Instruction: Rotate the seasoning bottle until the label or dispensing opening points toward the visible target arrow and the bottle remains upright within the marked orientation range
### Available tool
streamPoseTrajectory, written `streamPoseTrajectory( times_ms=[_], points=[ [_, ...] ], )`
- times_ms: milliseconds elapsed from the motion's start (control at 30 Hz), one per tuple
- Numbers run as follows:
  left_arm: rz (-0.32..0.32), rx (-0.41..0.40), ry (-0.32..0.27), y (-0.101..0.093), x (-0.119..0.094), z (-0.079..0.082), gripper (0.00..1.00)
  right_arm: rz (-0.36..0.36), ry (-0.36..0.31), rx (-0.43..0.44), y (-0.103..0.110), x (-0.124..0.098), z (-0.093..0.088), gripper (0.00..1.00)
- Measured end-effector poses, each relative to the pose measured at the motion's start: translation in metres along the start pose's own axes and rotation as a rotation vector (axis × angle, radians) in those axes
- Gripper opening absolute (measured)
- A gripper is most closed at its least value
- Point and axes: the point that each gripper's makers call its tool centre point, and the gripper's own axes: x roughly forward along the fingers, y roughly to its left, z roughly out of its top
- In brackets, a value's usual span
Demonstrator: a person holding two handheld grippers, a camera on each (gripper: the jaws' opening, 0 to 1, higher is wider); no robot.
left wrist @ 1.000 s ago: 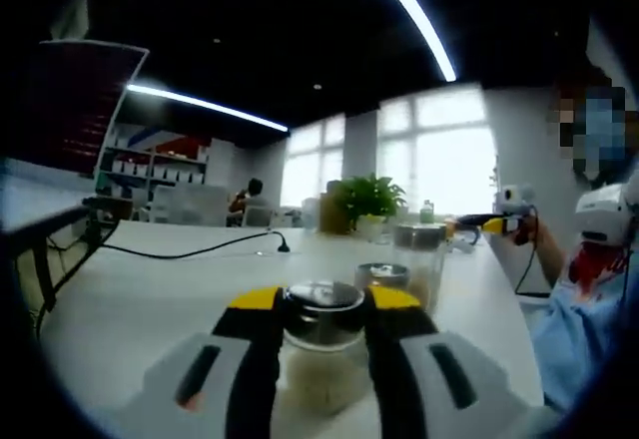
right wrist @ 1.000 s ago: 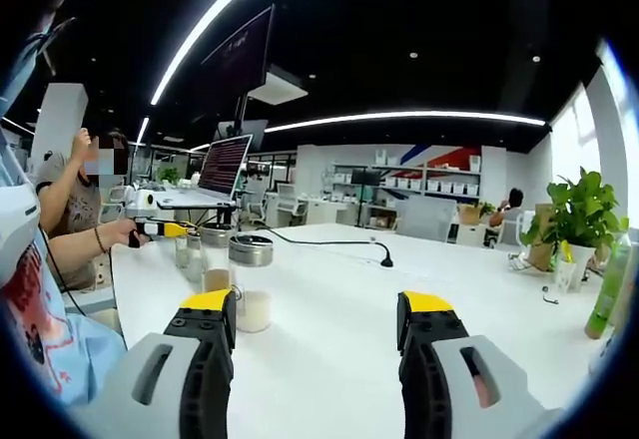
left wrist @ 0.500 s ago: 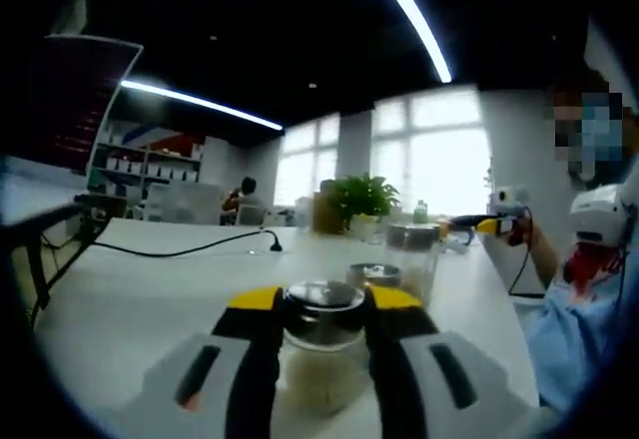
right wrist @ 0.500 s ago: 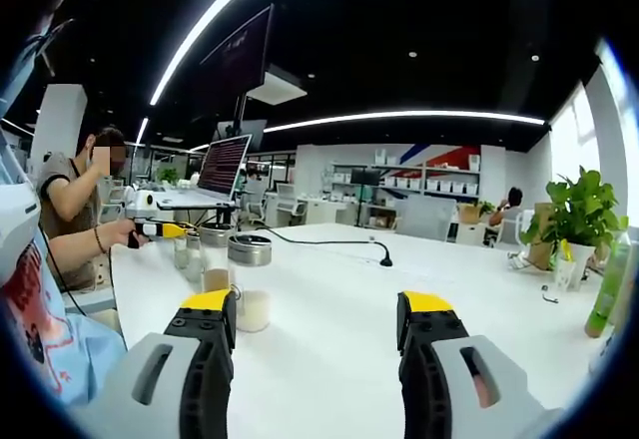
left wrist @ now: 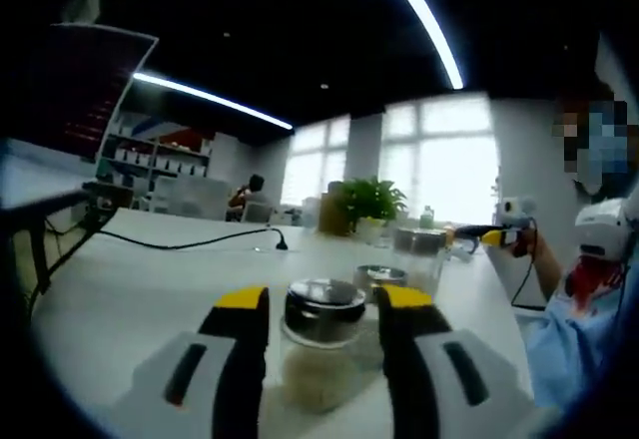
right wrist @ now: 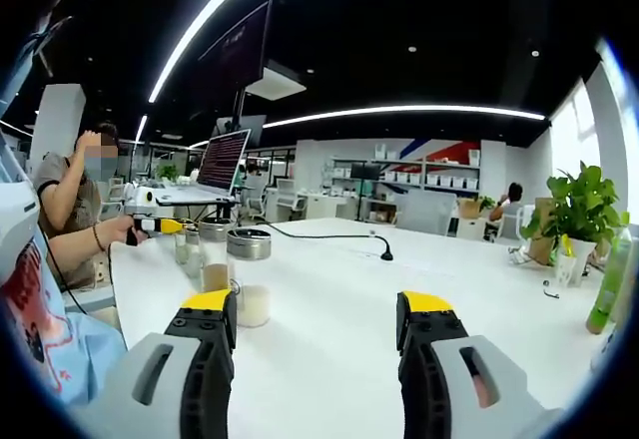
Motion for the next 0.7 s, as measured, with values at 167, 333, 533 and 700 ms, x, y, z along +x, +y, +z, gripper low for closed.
streamPoseTrajectory(
  times_ms=[167,333,533,700],
  points=[
    [0.018,-0.016,-0.034,0.001,-0.003,0.01,0.48,-0.005,-0.003,0.001,-0.002,0.0,0.001,0.66],
    [0.108,0.066,0.001,0.006,-0.009,0.01,0.5,-0.006,-0.004,-0.004,-0.002,0.0,0.002,0.66],
    [0.178,0.059,-0.087,0.006,-0.021,0.034,0.51,-0.005,0.0,-0.003,-0.002,0.002,0.002,0.66],
    [0.2,0.064,-0.103,-0.003,-0.027,0.047,0.55,-0.01,0.001,-0.002,-0.004,0.002,0.002,0.66]
  ],
)
